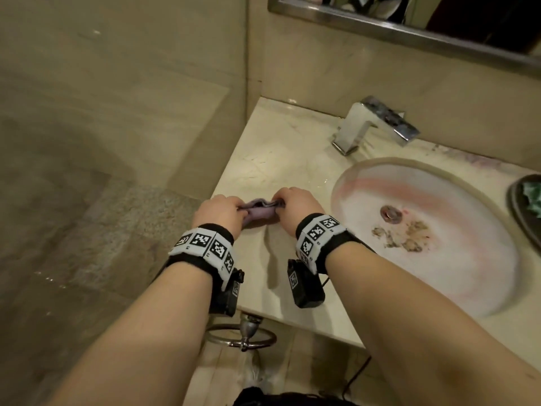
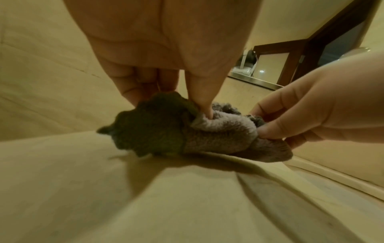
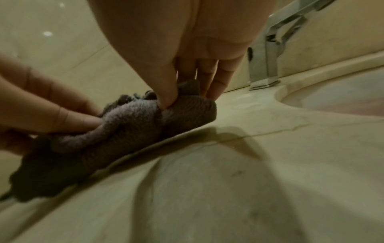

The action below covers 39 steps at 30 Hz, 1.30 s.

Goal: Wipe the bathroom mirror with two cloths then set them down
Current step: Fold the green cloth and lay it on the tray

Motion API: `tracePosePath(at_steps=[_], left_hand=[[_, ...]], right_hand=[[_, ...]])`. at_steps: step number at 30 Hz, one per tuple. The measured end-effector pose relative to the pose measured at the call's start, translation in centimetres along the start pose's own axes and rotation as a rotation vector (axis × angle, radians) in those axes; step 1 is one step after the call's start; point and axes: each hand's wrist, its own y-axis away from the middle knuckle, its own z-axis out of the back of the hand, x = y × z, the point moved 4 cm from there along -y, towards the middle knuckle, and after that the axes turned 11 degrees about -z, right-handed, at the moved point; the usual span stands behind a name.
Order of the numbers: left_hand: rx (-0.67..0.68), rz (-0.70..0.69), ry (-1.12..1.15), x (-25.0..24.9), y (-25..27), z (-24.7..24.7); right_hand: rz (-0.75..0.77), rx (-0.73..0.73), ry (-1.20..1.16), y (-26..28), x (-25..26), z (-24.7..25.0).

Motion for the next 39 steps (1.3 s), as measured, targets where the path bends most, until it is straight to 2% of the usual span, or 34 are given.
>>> tracePosePath(at_steps=[5, 10, 17, 23, 31, 39], left_hand=[[-0.007, -0.104, 0.042, -5.3, -0.7, 0.2], [-0.013, -0.250, 0.102, -13.5, -1.4, -0.2], [0.034, -0.449, 0.103, -28.7, -2.5, -3.7], [0.151, -0.594, 0.122, -42.9, -3.4, -8.7], [0.177, -0.697, 0.030, -56.5, -5.2, -14.4], [0.224, -0.683, -0.111, -63.0, -7.3, -18.4]], right_hand=[[-0.096, -0.006, -0.145, 1.2, -4.6, 3.4], [-0.132, -0.022, -0.183, 2.7, -12.0, 7.6], [-0.251, -0.096, -0.199, 5.6, -26.5, 14.0], [-0.373, -0.153, -0.187, 8.4, -40.1, 18.6], [-0.520, -0.196, -0.236, 9.6, -53.9, 21.5], [-0.585, -0.184, -0.227, 7.9, -61.3, 21.5]])
